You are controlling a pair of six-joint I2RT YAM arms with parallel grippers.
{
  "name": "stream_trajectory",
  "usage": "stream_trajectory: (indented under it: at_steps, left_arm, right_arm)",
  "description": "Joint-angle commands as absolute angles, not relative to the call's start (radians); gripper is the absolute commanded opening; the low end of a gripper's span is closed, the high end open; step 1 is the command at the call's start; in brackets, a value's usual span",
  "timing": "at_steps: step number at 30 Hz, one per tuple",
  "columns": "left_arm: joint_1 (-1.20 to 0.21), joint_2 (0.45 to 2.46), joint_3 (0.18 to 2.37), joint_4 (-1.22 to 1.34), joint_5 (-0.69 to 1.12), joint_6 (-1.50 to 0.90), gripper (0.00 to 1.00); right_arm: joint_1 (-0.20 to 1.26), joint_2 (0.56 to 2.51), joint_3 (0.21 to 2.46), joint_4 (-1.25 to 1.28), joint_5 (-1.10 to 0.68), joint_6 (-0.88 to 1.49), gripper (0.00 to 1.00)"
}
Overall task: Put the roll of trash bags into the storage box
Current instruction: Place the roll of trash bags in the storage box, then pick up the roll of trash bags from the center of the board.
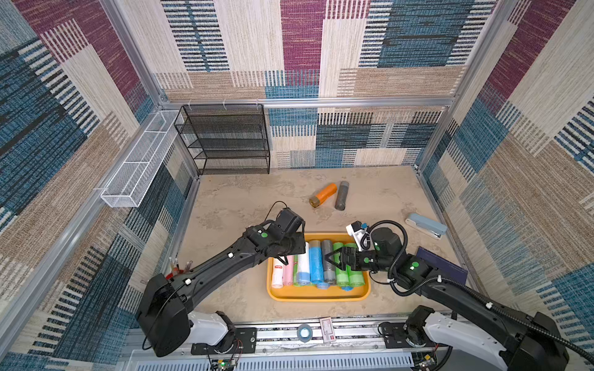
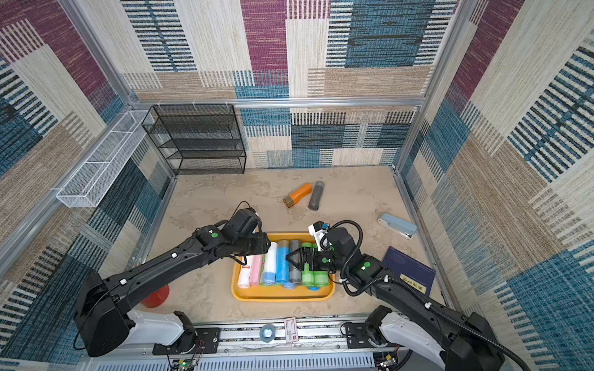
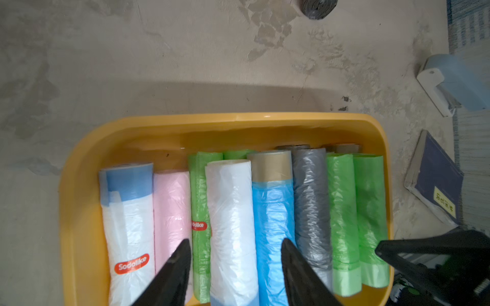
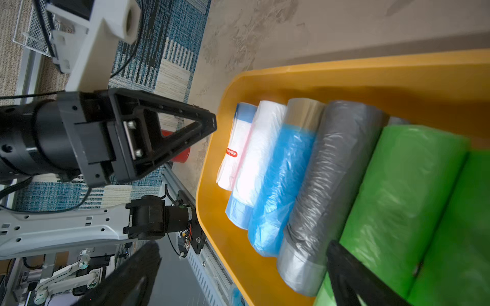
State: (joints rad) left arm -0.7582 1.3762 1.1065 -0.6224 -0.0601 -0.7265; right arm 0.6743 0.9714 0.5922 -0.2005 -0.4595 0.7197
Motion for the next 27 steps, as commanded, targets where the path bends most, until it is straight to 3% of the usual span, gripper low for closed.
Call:
stream_trajectory:
  at_steps: [1, 7, 15, 27]
  left_arm:
    - [-0.743, 1.401, 1.152, -0.653, -0.083, -0.643, 0.57]
    - [-0.727, 1.495, 1.244, -0.653, -0.054, -0.571, 0.6]
    - [-0.709, 1.657, 1.438, -0.648, -0.036, -0.394, 0.73]
    - [-0.655, 2.04, 1.819, -0.623, 0.048, -0.116, 0.86]
  right_arm:
    - [0.675, 0.993, 0.611, -0.201, -0.429, 0.698, 0.99]
    - [0.645, 1.009, 0.623, -0.198, -0.44, 0.688, 0.99]
    - [0.497, 1.032, 0.647, -0.217, -0.541, 0.618, 0.99]
    - [0.348, 1.126, 0.682, -0.195, -0.626, 0.529, 0.99]
